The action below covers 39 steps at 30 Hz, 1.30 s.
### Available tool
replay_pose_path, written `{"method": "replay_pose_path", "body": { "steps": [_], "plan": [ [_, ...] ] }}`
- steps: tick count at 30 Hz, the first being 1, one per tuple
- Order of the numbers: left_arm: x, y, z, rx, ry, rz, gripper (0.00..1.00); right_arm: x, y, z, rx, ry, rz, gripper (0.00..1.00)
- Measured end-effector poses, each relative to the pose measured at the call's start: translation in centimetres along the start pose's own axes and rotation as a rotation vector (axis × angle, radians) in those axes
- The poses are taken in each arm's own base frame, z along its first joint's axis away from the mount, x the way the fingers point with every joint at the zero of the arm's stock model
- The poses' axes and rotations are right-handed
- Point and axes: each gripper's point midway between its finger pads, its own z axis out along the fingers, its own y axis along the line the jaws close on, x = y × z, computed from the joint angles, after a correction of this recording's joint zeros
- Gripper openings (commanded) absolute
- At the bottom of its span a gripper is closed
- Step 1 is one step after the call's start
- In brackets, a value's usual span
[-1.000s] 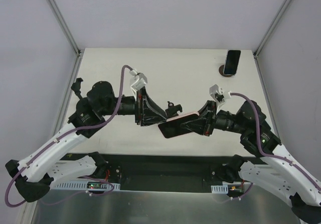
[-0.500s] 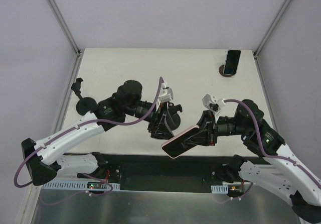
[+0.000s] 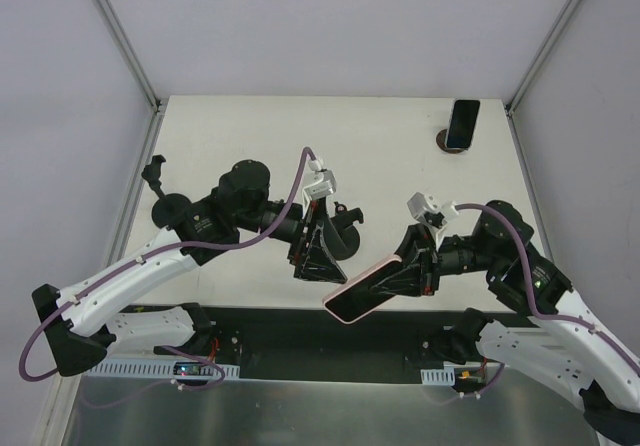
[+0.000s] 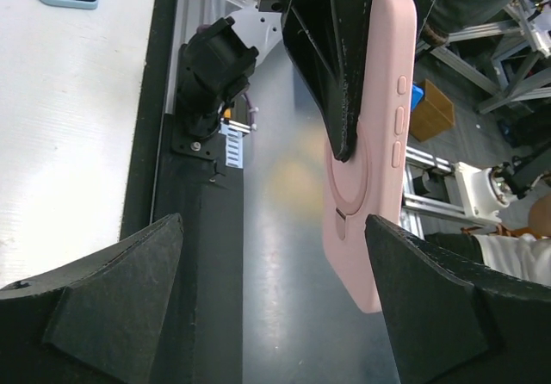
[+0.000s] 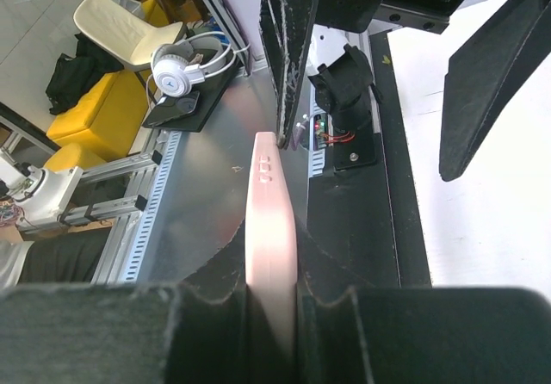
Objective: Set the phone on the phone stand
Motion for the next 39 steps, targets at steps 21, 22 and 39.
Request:
{"method": "replay_pose_path", "body": {
  "steps": [21,22,39],
  "plan": [
    [2.0,-1.5,2.9,0.059,0.119,-0.056,0.51,1.6,-3.3,0.8,0.15,0.054,0.048,0.01],
    [2.5,-1.2,3.1,0.051,0.137,-0.067,0.49,1.5,-3.3,0.8,0.154,0.051,0.046,0.01],
    [1.6,0.8,0.9,-0.2,0.079,0.046,0.0,-2.0,-4.2,0.2,0.249,-0.151,0.02,0.96]
  ]
}}
